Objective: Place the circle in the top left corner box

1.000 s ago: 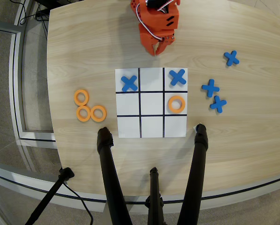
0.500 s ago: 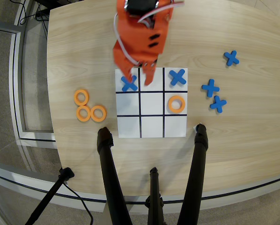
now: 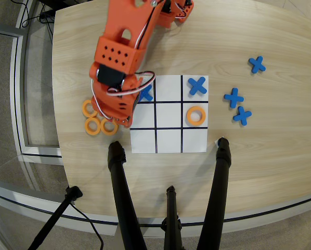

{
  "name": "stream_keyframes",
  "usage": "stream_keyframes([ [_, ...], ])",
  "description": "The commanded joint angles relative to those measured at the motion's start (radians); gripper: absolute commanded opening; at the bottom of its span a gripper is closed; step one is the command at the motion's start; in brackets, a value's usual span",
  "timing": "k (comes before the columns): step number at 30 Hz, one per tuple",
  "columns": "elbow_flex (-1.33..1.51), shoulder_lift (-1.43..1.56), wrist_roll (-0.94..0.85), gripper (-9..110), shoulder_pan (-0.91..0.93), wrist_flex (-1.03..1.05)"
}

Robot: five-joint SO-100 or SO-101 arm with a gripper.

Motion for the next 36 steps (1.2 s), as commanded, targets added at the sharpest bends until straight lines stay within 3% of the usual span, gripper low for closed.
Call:
stream_keyframes([
  [1, -0.061, -0.055, -0.006, 15, 0.014, -0.049],
  [36, -0.282, -0.419, 0.008, 17, 0.02, -0.149],
])
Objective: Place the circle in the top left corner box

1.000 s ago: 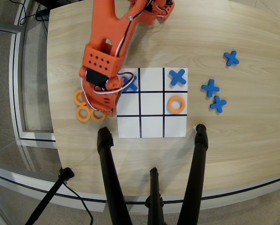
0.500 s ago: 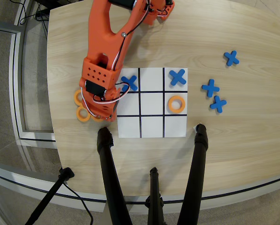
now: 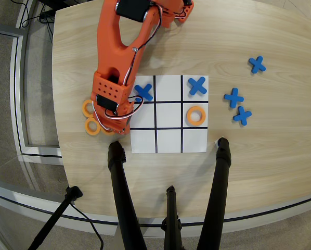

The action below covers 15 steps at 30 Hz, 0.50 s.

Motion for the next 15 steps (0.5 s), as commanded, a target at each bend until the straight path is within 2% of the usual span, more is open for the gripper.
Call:
stream_keyframes([
  [1, -0.04, -0.002, -0.003, 17, 0.005, -0.012],
  [15, 0.067, 0.044, 0.005, 17, 0.035, 0.106],
])
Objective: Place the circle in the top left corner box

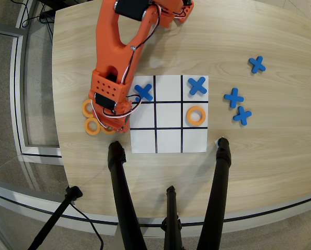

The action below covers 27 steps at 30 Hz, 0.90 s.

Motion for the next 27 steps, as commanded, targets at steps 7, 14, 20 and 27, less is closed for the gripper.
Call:
stream_keyframes([
  [7, 0.078, 0.1, 0.023, 17, 0.023, 0.195],
  [14, 0.084, 0.127, 0.037, 17, 0.058, 0.319],
  [20, 0.067, 0.133, 0.048, 17, 0.137, 0.456],
  [27, 0.075, 0.146, -0.057, 17, 0.31, 0.612],
])
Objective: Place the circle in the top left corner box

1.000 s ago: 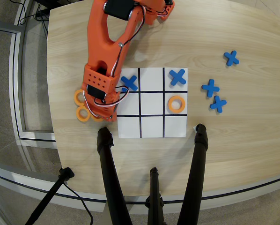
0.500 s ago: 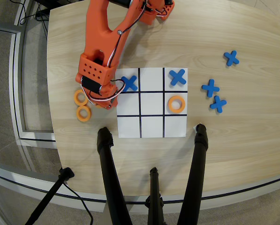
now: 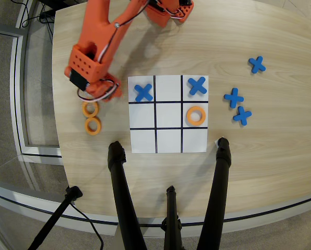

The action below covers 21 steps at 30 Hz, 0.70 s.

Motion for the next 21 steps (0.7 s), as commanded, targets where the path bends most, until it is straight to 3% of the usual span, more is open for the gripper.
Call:
stream_keyframes([
  [1, 0.008, 0.0, -0.049, 17, 0.092, 0.067],
  [7, -0.037, -0.032, -0.075, 16, 0.189, 0.14],
  [10, -0.071, -0.057, -0.063, 0, 0.192, 0.166],
  [21, -0.06, 0.051, -0.028, 0, 0.17, 0.172],
])
